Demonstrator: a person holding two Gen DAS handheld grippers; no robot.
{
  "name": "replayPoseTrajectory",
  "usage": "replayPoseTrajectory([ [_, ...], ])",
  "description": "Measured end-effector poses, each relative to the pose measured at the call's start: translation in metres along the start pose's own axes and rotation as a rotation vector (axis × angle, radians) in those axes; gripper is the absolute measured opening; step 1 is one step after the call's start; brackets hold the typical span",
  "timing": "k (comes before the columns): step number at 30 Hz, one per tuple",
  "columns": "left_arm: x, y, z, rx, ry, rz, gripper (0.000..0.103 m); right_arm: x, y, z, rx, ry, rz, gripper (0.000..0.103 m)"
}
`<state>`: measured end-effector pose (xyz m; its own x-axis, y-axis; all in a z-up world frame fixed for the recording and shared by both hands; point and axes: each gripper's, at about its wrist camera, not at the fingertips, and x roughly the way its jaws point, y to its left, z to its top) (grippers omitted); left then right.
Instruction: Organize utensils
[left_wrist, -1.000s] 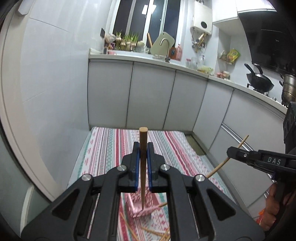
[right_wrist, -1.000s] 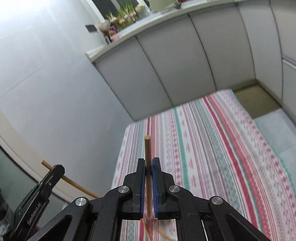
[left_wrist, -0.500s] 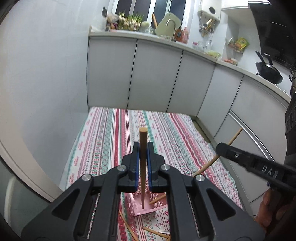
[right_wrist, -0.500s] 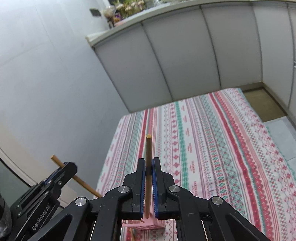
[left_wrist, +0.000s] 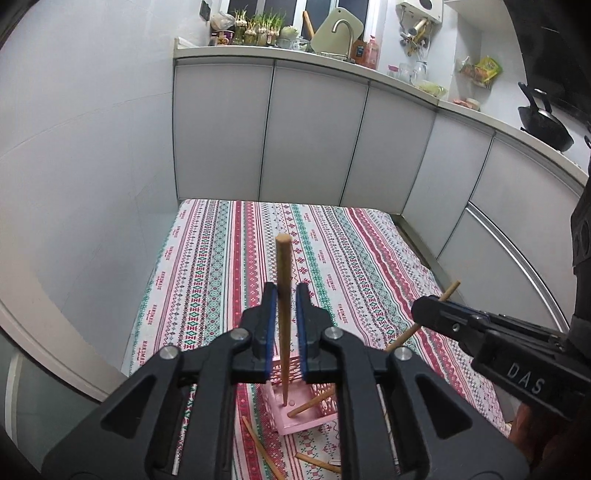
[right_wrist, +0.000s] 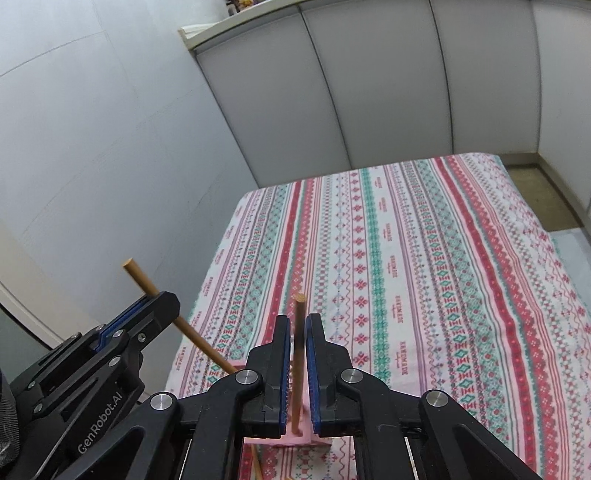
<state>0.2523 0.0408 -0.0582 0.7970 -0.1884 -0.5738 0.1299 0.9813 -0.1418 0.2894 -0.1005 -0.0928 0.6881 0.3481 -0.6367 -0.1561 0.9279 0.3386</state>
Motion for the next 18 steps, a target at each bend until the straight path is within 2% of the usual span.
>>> replayPoseTrajectory([
  [2,-0.005,0.003,0.002,-0.012,-0.011,-0.004,0.028,-0.003,-0.002,0.002,0.013,0.002,0.007,0.014],
  [3,-0.007,0.004,0.003,-0.017,-0.016,-0.004,0.034,-0.006,-0.004,0.002,0.023,0.000,0.014,0.023],
  [5,-0.015,0.006,0.003,-0.026,-0.026,-0.012,0.040,-0.013,-0.006,0.004,0.036,-0.012,0.024,0.033],
  [9,-0.023,0.010,0.004,-0.028,-0.024,-0.008,0.051,-0.030,-0.008,0.006,0.035,-0.030,0.029,0.037],
  [13,-0.032,0.011,0.000,-0.023,-0.002,-0.008,0.065,-0.049,-0.013,0.005,0.025,-0.043,0.020,0.047],
  [18,-0.037,0.015,-0.010,-0.020,0.057,-0.002,0.080,-0.063,-0.028,0.000,0.044,-0.010,-0.006,0.054],
])
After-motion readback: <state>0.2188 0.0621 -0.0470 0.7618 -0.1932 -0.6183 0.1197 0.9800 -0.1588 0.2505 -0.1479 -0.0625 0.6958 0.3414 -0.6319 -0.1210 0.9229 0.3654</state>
